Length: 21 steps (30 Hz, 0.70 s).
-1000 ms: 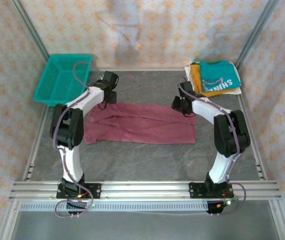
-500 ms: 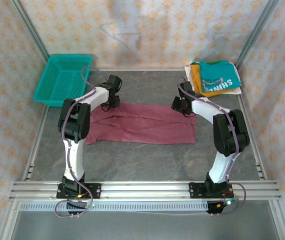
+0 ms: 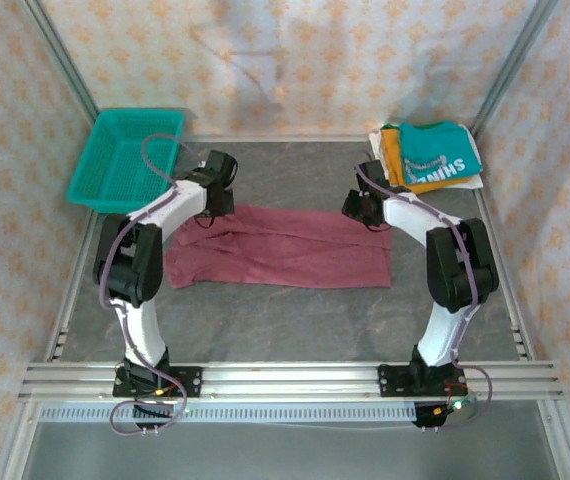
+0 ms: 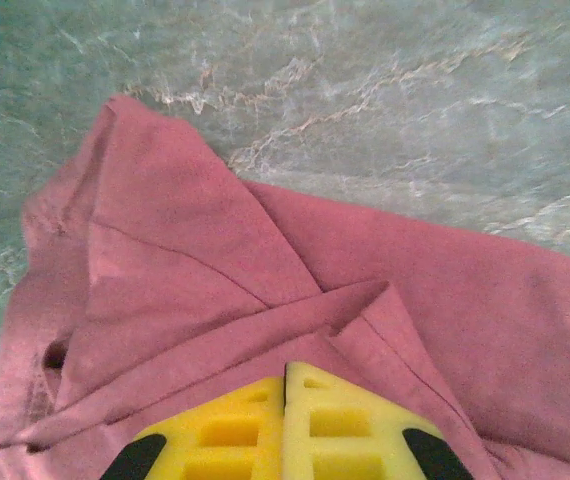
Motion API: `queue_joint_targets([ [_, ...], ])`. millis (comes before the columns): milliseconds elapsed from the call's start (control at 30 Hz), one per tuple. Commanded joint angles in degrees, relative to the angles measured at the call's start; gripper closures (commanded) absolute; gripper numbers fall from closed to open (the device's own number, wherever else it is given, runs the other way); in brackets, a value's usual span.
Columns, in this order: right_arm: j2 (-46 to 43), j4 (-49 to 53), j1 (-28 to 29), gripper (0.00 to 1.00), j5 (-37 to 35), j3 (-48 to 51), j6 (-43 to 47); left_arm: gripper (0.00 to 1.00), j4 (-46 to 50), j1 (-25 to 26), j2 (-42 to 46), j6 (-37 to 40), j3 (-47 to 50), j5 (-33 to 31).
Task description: Fold and stack the t-shirts
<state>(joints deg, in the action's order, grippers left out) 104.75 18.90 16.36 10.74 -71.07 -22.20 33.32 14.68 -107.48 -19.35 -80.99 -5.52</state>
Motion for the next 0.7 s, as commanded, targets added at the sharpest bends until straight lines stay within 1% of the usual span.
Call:
queue_joint_targets([
  [0,0.7,0.7,0.1,0.65,-1.0,-1.2,1.0,1.0,0.3,1.0,2.4,-2.5,3.0,-2.5],
  [100,0.6,0.7,0.0,0.65,-0.8,-1.1,1.1,1.0,0.3,1.1,2.3,-1.7,4.3,-0.2],
  [133,0.6,0.5,0.0,0.65,-0.7,-0.9,1.2,0.93,-0.1,1.1,1.8,-0.8,4.2,0.5],
  [167,0.7,0.4,0.1,0.65,-0.6,-0.9,1.2,0.78,-0.4,1.1,1.2,-0.3,3.7,0.7],
  [200,0.8,0.4,0.1,0.65,-0.4,-1.0,1.2,0.66,-0.3,1.1,0.5,0.2,2.9,1.0],
  [233,0.9,0.4,0.2,0.65,0.0,-1.2,1.3,0.6,-0.1,1.1,-0.6,0.8,1.7,1.6],
  [267,1.1,0.4,0.3,0.64,0.4,-1.4,2.0,0.59,0.2,1.1,-1.5,0.6,0.6,1.4],
  [300,1.4,0.5,0.9,0.64,1.0,-2.0,3.3,0.6,1.0,1.1,-3.6,-0.2,-0.8,1.2],
  [333,1.8,1.2,1.2,0.64,1.2,-3.0,4.3,0.63,1.3,1.1,-4.2,-1.1,-1.2,1.2],
  [400,4.9,5.6,2.8,0.66,2.1,-8.0,8.4,0.69,-2.8,1.1,-2.9,-4.0,2.1,1.4],
  [433,7.2,9.1,3.9,0.68,1.6,-11.5,10.3,0.7,-4.9,0.8,-2.3,-5.3,4.3,1.4],
  [467,9.5,12.4,5.1,0.69,-0.5,-14.8,11.9,0.7,-5.9,0.5,-2.3,-6.6,5.6,1.7],
  [500,11.2,14.1,6.2,0.71,-2.5,-16.9,12.8,0.74,-6.0,-0.1,-2.3,-7.7,6.2,2.5],
  [533,12.8,14.9,7.2,0.71,-4.0,-18.5,13.8,0.82,-6.0,-0.7,-2.3,-8.7,6.9,3.7],
  [567,14.2,15.4,8.0,0.72,-4.7,-19.9,14.3,0.85,-6.0,-1.1,-2.3,-9.3,7.6,4.5],
  [667,18.4,16.0,9.4,0.72,-4.2,-23.7,15.2,0.85,-6.4,-1.3,0.3,-10.9,11.6,4.3],
])
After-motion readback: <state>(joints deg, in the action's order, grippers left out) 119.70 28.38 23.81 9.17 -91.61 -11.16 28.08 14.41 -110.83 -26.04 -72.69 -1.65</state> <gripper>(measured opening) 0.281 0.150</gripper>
